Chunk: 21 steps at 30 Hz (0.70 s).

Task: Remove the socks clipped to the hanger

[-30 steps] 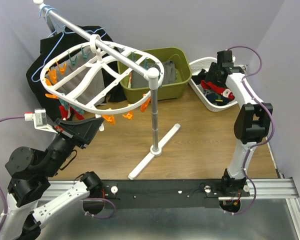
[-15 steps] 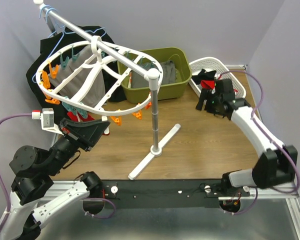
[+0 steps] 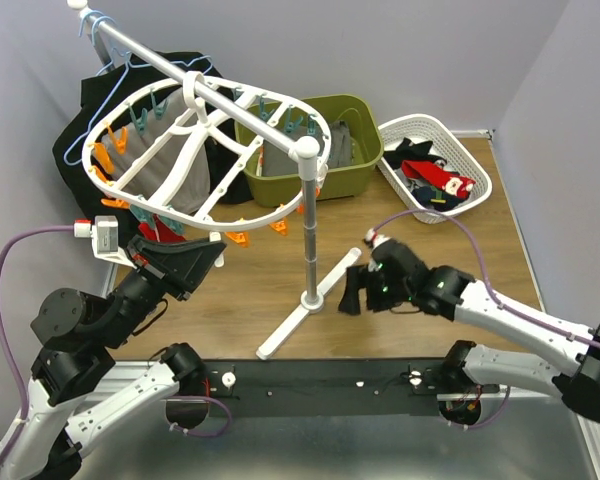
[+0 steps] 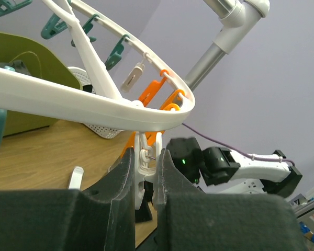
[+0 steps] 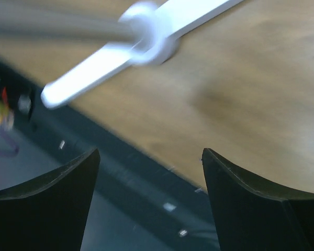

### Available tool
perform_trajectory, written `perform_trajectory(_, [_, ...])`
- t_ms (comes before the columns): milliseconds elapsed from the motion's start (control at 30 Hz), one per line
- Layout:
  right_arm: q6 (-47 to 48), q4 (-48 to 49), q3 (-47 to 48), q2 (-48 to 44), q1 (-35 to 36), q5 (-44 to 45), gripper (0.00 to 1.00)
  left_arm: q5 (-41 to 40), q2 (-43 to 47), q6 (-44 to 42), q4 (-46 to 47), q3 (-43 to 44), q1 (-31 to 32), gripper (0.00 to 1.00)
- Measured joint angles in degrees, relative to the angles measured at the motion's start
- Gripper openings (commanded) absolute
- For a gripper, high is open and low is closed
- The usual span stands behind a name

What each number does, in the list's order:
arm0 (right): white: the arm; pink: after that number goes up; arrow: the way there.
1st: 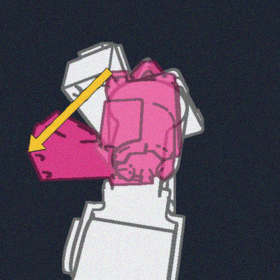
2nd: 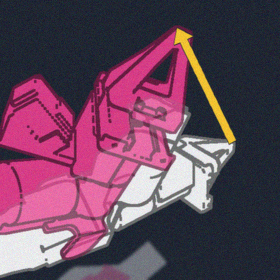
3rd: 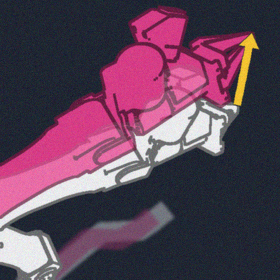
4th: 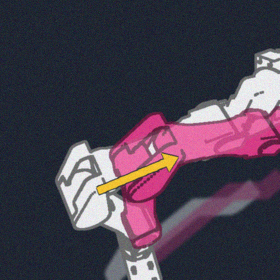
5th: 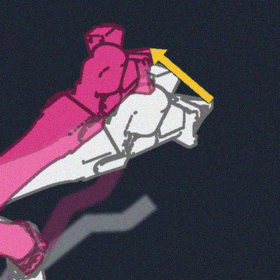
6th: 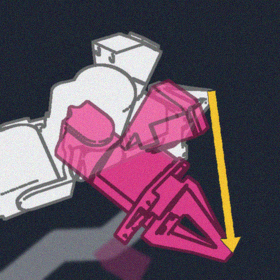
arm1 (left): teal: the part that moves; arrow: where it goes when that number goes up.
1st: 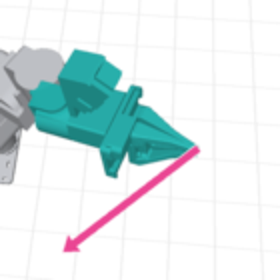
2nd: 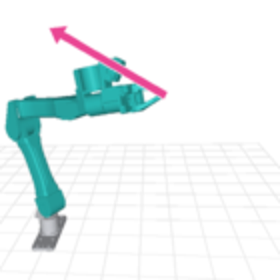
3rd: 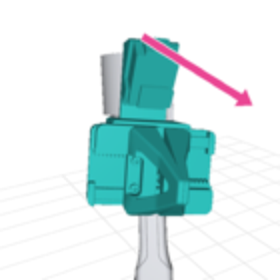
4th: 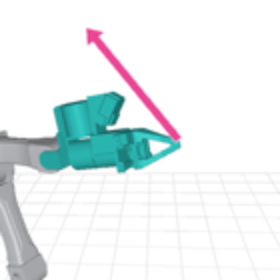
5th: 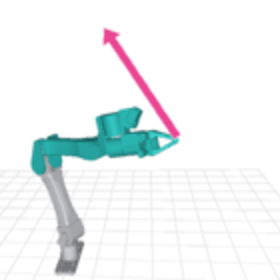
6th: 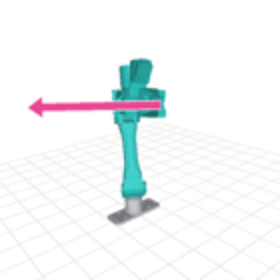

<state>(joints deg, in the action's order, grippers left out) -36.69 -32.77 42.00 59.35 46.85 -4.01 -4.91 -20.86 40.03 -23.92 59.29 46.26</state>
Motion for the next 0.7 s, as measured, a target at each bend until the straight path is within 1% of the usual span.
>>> perform_trajectory(33, [-1.4, 0.4, 0.0, 0.0, 3.5, 0.6, 0.87, 0.0, 0.0, 0.0, 0.3, -0.1, 0.0, 0.00])
perform_trajectory(100, [-4.5, 2.0, 0.2, 1.6, 14.0, 4.0, 0.87, 0.0, 0.0, 0.0, 0.7, -0.2, 0.0, 0.00])
perform_trajectory(167, [-6.0, 3.7, 0.9, 4.3, 21.0, 6.0, 0.87, 0.0, 0.0, 0.1, 0.8, -0.2, 0.0, 0.00])
perform_trajectory(233, [-6.4, 5.5, 1.9, 8.2, 26.9, 9.7, 0.86, 0.0, 0.0, 0.1, 0.9, -0.2, 0.0, 0.00])
perform_trajectory(267, [-6.1, 7.0, 3.3, 11.4, 30.2, 12.1, 0.84, 0.0, 0.0, 0.1, 0.9, -0.2, 0.0, 0.00])
perform_trajectory(333, [-4.2, 10.4, 6.2, 17.5, 36.4, 15.6, 0.83, 0.0, 0.0, 0.1, 0.9, -0.2, 0.0, 0.00])
perform_trajectory(433, [-0.5, 16.4, 10.4, 23.9, 41.0, 18.7, 0.82, 0.0, 0.0, 0.3, 0.9, -0.2, 0.0, 0.00])
perform_trajectory(500, [3.0, 20.7, 12.4, 26.2, 41.7, 20.4, 0.82, 0.0, 0.0, 0.3, 0.9, -0.2, 0.0, 0.00])
perform_trajectory(633, [10.5, 31.0, 14.2, 27.0, 41.6, 23.8, 0.84, 0.0, 0.0, 0.7, 0.9, -0.2, 0.0, 0.00])
perform_trajectory(667, [13.4, 34.5, 15.2, 27.4, 41.6, 24.8, 0.85, 0.0, 0.0, 0.9, 0.9, -0.2, 0.0, 0.00])
perform_trajectory(700, [15.0, 36.7, 16.0, 27.8, 41.6, 25.3, 0.90, 0.0, 0.0, 1.0, 0.9, -0.2, 0.0, 0.00])
